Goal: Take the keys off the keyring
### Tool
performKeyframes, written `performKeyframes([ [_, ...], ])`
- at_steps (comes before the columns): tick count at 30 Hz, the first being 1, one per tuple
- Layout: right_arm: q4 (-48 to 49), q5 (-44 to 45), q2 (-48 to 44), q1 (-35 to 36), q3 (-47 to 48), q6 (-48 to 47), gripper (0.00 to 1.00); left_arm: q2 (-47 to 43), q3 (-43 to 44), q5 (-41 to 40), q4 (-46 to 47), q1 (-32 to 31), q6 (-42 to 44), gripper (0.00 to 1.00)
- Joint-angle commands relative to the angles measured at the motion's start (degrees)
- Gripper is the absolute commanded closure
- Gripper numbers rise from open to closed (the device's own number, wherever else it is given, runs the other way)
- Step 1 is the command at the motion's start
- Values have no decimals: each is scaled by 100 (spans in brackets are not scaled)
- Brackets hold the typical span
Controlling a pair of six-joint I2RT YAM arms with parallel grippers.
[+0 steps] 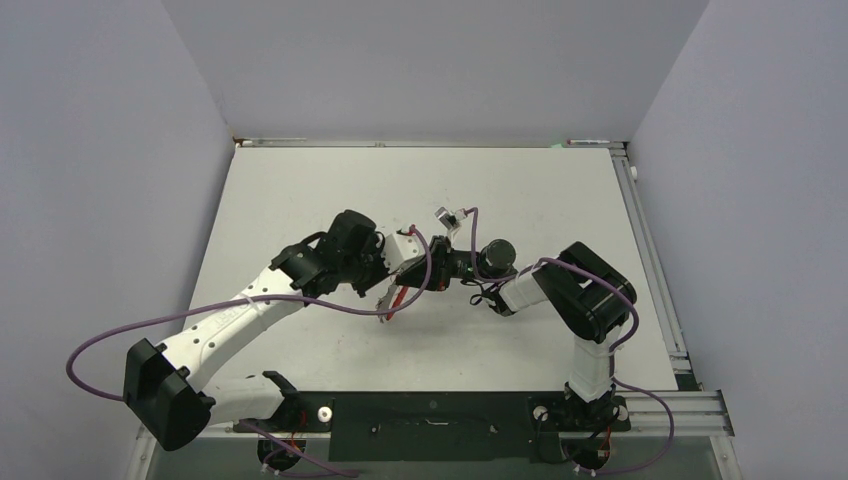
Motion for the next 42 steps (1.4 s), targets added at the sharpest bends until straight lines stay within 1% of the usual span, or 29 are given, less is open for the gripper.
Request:
performKeyframes([
  [1, 1163, -175, -341, 68, 13, -421, 95, -188, 397, 316, -32, -5, -12, 100],
  [6, 914, -138, -353, 28, 35, -546, 95, -177, 552, 688, -329, -14, 92, 100],
  [15, 921, -256, -353, 0, 189, -427, 95, -1, 649, 746, -722, -63, 241, 100],
  [19, 708, -445, -331, -56, 323, -543, 94, 76, 764, 779, -981, -76, 289, 100],
  [21, 576, -479, -349, -106, 353, -619, 90, 132, 845, 815, -1122, -82, 253, 100],
  [24, 375, -521, -397, -170, 380, -741, 81, 218, 941, 834, -1294, -76, 167, 100],
  [27, 194, -552, -454, -247, 403, -834, 62, 330, 1055, 840, -1458, -80, 40, 100],
  [29, 96, -576, -502, -317, 408, -877, 54, 409, 1117, 852, -1538, -75, -64, 100],
  [31, -20, -600, -561, -408, 408, -952, 51, 452, 1156, 884, -1581, -73, -185, 100],
  [34, -347, -660, -699, -524, 393, -1151, 48, 574, 1260, 910, -1683, -67, -376, 100],
  [38, -604, -795, -910, -729, 296, -1291, 47, 698, 1400, 901, -1766, -46, -707, 100],
  [42, -798, -1058, -1114, -903, 238, -1350, 45, 891, 1517, 967, -1915, -23, -1232, 100],
])
